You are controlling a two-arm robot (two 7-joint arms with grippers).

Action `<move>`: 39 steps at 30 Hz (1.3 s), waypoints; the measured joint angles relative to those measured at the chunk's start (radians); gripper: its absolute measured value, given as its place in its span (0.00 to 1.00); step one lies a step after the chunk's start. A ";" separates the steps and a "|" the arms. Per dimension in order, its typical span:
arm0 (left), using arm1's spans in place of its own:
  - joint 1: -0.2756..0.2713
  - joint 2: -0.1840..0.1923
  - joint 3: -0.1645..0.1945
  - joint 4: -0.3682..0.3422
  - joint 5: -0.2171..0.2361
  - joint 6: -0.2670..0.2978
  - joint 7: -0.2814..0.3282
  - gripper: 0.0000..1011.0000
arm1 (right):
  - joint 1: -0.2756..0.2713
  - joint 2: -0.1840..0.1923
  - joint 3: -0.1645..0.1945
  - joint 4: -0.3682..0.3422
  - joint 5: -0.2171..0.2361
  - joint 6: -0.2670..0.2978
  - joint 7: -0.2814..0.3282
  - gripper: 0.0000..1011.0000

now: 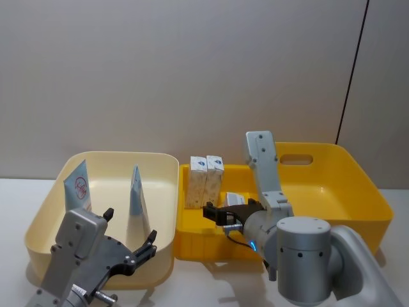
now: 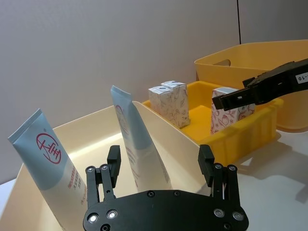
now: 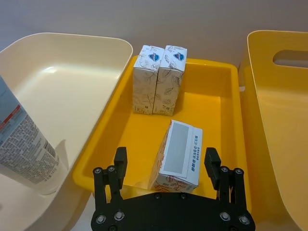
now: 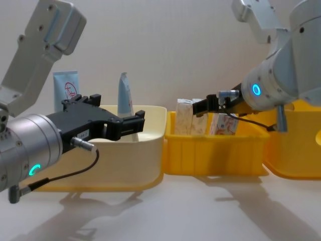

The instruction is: Bimanual collaborative sorting of washing and personal care products

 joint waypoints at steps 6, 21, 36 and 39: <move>0.000 0.000 0.000 0.000 0.000 0.000 0.000 0.99 | 0.011 -0.024 0.018 0.035 0.001 -0.002 -0.010 0.99; 0.000 0.000 0.000 0.000 0.000 0.000 0.000 0.99 | 0.022 -0.063 0.047 0.093 0.008 -0.028 -0.022 0.96; 0.000 0.000 0.000 0.000 0.000 0.000 0.000 0.99 | 0.025 -0.075 0.057 0.114 0.011 -0.039 -0.024 0.54; 0.000 0.000 0.000 0.000 0.000 0.000 0.000 0.99 | 0.026 -0.076 0.058 0.115 0.011 -0.040 -0.025 0.48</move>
